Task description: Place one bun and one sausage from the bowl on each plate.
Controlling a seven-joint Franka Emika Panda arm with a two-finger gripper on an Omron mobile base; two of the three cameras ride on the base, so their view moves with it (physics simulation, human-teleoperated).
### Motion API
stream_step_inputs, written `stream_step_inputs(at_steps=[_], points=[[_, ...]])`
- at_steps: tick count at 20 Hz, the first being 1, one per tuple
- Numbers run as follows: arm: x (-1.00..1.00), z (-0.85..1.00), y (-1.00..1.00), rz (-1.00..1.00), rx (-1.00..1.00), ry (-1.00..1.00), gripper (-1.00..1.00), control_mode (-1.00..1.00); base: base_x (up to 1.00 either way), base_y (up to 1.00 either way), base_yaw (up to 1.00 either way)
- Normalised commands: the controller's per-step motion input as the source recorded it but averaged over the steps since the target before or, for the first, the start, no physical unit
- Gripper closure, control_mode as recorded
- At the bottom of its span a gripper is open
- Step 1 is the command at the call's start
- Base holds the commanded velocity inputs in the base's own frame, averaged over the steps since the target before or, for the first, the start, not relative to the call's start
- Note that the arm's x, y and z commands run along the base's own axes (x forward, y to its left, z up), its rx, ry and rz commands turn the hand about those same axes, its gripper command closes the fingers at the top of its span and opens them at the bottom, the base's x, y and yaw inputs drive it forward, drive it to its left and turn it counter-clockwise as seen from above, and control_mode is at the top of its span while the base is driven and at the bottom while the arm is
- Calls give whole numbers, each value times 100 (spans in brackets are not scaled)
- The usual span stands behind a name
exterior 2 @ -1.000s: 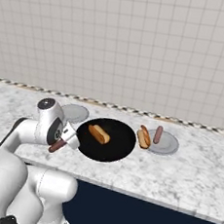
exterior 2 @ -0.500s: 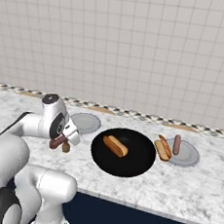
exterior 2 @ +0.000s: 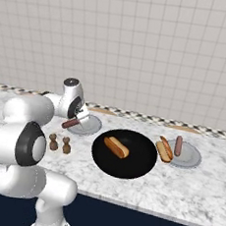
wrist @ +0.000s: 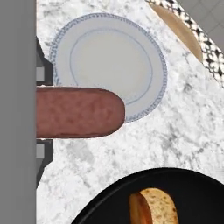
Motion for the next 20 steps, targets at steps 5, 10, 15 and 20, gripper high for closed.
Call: stream_step_inputs(at_steps=[5,10,15,20], points=[[44,-60,3,0,-5,15,100,-100,0,0,0],[84,-35,0,-4,0,0,100,-100,0,0,0],[65,-40,0,-2,0,-1,-100,-100,0,0,0],[3,-5,0,0,-1,-3,-100,-100,0,0,0]])
